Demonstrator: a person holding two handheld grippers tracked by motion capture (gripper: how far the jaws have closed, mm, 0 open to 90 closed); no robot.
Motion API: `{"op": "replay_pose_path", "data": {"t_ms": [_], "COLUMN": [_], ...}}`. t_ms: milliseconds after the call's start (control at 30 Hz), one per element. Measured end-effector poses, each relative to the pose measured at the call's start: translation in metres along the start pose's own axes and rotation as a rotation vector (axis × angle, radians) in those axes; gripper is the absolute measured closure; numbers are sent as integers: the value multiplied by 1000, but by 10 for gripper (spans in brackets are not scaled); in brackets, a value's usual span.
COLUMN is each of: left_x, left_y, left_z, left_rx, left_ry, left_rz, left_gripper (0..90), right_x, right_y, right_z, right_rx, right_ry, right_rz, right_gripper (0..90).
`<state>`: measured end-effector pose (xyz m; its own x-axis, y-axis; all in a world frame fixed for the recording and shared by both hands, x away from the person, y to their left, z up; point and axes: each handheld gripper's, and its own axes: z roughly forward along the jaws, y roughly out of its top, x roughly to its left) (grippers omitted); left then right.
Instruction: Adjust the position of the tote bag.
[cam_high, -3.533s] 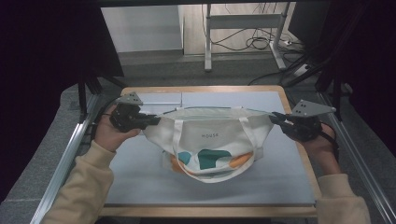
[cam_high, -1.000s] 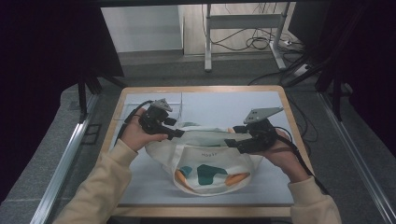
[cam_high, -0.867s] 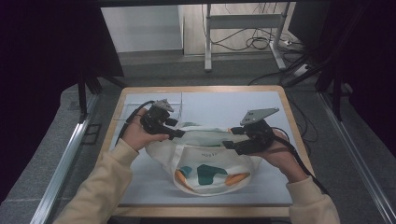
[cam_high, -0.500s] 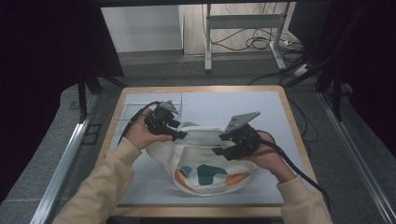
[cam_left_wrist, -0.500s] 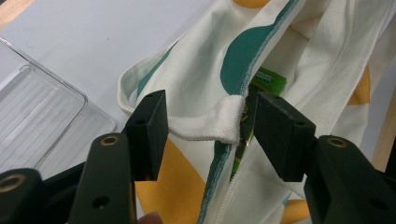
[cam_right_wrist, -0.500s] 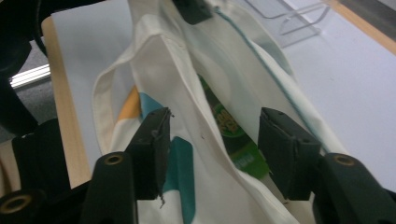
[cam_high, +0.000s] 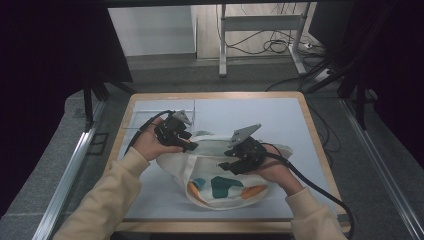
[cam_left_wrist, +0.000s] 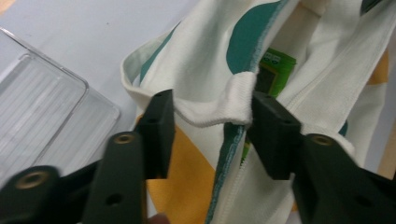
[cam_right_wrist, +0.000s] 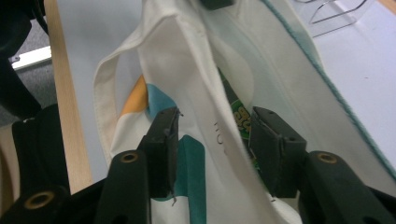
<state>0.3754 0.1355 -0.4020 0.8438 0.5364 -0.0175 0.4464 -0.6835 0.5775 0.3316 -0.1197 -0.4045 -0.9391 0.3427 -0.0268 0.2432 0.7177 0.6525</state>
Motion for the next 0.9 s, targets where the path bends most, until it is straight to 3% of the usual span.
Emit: {"op": "replay_pose_path", "data": {"t_ms": [33, 67, 200, 400, 900], "left_x": [0, 1, 0, -1, 3], "left_y": [0, 0, 0, 1, 3], "left_z": [0, 0, 2, 3, 2], "left_rx": [0, 0, 12, 9, -27], "left_ry": [-12, -21, -28, -4, 83], "left_rz": [-2, -1, 13, 2, -25], "left_gripper": [542, 624, 728, 759, 764], "right_x": [0, 1, 1, 2, 9], "right_y": [0, 0, -2, -3, -14], "right_z": [0, 4, 8, 11, 11], "right_rx": [0, 12, 35, 60, 20], "right_ry": [0, 6, 6, 10, 21], "right_rz": [0, -13, -31, -58, -57], "right_gripper": [541, 575, 653, 855, 866]}}
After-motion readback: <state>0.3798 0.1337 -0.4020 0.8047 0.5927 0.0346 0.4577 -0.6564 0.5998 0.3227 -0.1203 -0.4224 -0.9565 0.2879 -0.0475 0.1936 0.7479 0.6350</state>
